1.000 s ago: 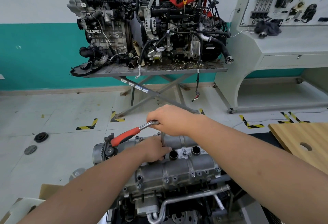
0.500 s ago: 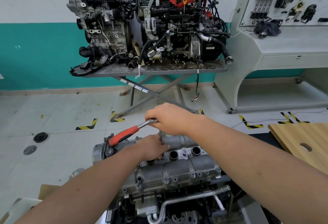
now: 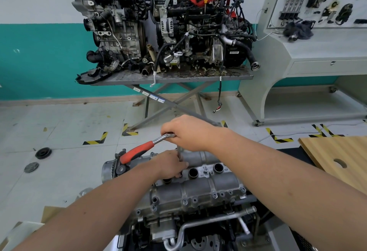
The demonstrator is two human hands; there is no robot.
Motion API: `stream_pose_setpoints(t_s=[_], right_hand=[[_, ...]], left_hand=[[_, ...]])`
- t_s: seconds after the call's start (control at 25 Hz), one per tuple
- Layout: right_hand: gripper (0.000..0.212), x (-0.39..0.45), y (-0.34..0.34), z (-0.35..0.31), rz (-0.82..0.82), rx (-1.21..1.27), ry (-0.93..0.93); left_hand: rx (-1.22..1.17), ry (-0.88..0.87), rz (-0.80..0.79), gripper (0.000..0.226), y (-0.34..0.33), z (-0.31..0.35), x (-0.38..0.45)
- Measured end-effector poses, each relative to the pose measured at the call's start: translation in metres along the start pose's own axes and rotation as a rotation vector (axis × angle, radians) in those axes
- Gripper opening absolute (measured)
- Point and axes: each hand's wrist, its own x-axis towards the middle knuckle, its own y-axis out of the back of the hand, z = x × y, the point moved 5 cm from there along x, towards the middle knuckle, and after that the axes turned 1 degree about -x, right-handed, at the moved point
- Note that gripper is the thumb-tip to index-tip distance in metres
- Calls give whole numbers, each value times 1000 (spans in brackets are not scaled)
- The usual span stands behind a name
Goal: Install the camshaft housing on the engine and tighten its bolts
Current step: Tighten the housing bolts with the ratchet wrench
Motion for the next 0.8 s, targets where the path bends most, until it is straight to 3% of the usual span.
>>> stream_pose_setpoints(t_s=[0.32, 0.6, 0.8], right_hand=[[17, 4, -2, 0, 34, -13, 31], [42, -2, 0, -10, -143, -37, 53], [41, 5, 3, -13, -140, -96, 5]], left_hand=[[47, 13, -1, 29, 0, -2, -1], [153, -52, -11, 42, -5, 1, -8], [208, -138, -16, 41, -8, 1, -6]])
